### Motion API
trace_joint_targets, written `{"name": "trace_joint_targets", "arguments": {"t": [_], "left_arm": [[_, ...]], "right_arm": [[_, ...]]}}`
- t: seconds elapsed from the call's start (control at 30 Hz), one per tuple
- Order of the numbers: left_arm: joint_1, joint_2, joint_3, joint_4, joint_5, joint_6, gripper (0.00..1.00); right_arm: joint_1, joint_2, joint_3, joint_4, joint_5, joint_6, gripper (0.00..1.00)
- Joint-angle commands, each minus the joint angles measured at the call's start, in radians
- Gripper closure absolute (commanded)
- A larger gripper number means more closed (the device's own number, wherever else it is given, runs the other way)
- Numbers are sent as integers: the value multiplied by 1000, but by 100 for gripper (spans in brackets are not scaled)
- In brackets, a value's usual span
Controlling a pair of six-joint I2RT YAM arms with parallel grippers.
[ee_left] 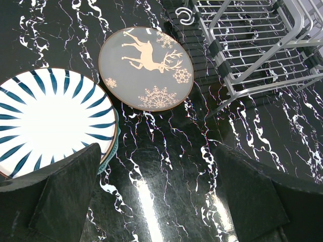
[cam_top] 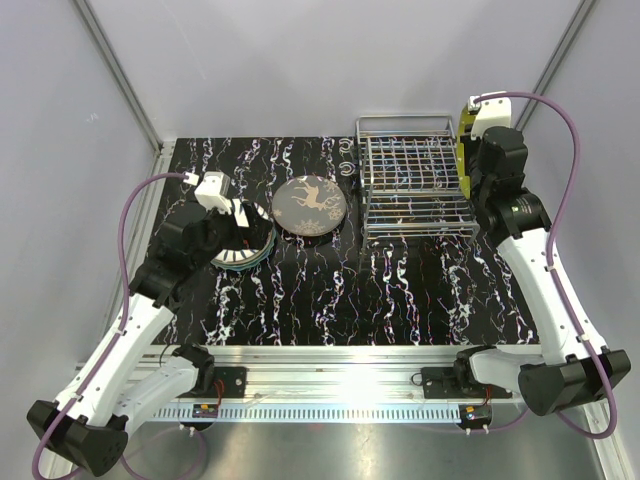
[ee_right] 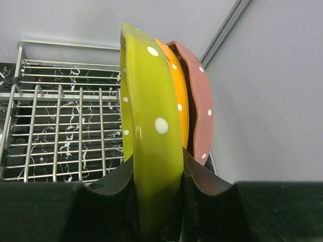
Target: Load the plates into the dish rack
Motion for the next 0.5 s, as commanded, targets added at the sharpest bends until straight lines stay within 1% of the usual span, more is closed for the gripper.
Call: {"name": "trace_joint_targets", "arguments": {"t": [0.0, 0.23, 0.47], "left_arm": [[2, 3, 2, 46, 24, 16, 1], [4, 4, 1, 44, 24, 16, 1], [1, 4, 1, 44, 27, 17, 1]], "right_arm": [[-11, -53, 31, 165, 42, -37, 100], [-12, -64, -12, 177, 69, -57, 100], [-19, -52, -53, 195, 44, -17, 100]]}}
